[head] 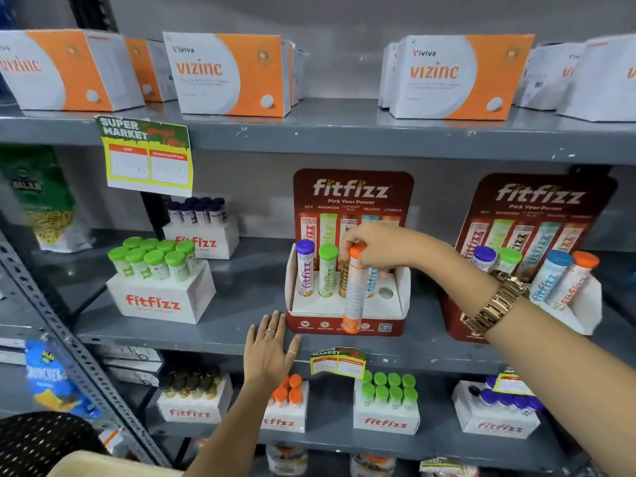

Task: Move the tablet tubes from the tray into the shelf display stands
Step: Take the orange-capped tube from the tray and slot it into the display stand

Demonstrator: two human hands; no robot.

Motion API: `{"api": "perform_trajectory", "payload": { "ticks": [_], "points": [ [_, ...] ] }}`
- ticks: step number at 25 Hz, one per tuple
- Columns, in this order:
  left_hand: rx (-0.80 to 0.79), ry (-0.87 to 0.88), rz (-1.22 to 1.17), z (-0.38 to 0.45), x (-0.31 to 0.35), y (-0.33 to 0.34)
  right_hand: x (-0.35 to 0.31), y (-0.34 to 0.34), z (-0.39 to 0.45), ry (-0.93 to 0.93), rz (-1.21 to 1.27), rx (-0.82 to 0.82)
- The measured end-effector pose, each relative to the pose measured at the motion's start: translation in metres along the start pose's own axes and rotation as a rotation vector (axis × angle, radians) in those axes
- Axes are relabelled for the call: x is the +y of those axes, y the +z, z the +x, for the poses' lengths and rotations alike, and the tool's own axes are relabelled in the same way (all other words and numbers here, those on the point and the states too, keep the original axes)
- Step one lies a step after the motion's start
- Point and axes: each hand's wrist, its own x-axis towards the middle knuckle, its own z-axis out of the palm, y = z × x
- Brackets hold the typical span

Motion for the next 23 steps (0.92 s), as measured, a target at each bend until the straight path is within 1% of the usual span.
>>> {"api": "perform_trajectory", "payload": {
  "ticks": [3,9,11,14,18,23],
  "points": [
    [0.02,0.0,-0.016,0.0,0.001,0.001,-0.002,0.003,0.004,0.016,0.006,0.035],
    [-0.008,-0.03,-0.023,0.001,-0.001,0.005,-0.008,0.016,0.008,0.018,0.02,0.311],
    [-0.012,-0.027,-0.01,0.002,-0.001,0.005,-0.009,0.015,0.005,0.012,0.005,0.375],
    [-0.02,-0.027,-0.004,0.003,-0.002,0.005,-0.008,0.009,-0.002,0.037,0.005,0.385],
    [-0.041,-0.025,0.0,0.004,-0.002,0.005,-0.004,-0.004,-0.009,0.152,0.1,0.37],
    [-0.065,-0.031,0.002,0.004,-0.001,0.004,0.0,-0.012,-0.017,0.23,0.052,0.335]
  ]
}}
